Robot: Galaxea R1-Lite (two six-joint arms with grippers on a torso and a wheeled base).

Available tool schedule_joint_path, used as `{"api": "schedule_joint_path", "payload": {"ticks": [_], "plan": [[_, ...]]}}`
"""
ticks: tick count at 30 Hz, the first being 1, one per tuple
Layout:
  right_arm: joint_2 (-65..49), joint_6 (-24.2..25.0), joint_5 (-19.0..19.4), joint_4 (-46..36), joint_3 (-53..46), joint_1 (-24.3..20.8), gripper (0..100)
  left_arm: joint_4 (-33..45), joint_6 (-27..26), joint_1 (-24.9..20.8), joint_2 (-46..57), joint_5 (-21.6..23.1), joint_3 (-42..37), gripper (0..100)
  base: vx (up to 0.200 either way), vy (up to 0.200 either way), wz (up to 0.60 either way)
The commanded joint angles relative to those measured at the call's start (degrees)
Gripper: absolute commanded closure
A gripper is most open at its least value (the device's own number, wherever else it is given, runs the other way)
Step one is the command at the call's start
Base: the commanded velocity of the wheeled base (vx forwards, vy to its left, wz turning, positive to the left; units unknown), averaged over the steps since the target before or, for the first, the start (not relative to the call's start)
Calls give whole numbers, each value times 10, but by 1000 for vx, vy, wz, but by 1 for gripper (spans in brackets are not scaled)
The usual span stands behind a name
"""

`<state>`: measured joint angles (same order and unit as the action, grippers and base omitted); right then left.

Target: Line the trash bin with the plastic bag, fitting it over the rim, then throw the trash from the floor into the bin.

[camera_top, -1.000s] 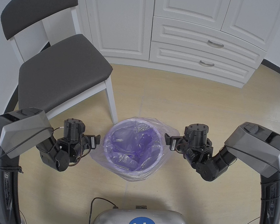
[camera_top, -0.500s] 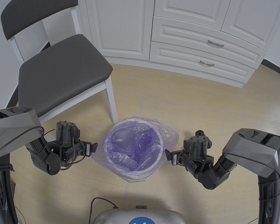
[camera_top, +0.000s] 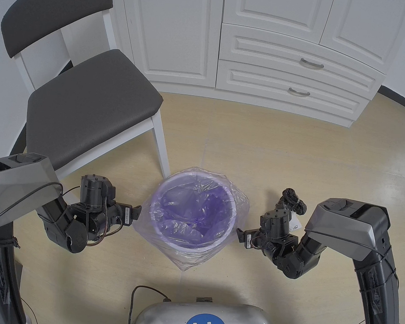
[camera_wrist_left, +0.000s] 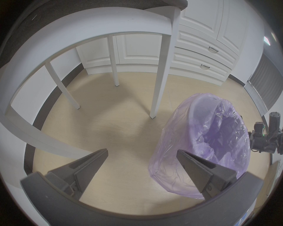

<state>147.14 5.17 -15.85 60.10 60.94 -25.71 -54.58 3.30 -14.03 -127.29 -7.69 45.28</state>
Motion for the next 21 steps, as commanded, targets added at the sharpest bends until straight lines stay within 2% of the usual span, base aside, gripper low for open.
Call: {"api": "schedule_joint_path", "payload": {"ticks": [1, 10, 16, 18, 19, 21], "plan": [[34, 7, 3, -2, 19, 7, 0, -1, 0, 0, -1, 0, 0, 0, 0, 0, 0], [26, 5, -3, 5, 5, 0, 0, 0, -1, -1, -1, 1, -8, 0, 0, 0, 0], [-99, -8, -5, 12, -91, -25, 0, 0, -1, -4, -16, 25, -17, 0, 0, 0, 0], [-99, -8, -5, 12, -91, -25, 0, 0, -1, -4, -16, 25, -17, 0, 0, 0, 0], [-132, -31, -4, 21, -121, -27, 0, 1, -2, -4, -30, 29, -16, 0, 0, 0, 0], [-140, -45, -4, 41, -131, -25, 0, 5, -3, -4, -35, 29, -17, 0, 0, 0, 0]]}}
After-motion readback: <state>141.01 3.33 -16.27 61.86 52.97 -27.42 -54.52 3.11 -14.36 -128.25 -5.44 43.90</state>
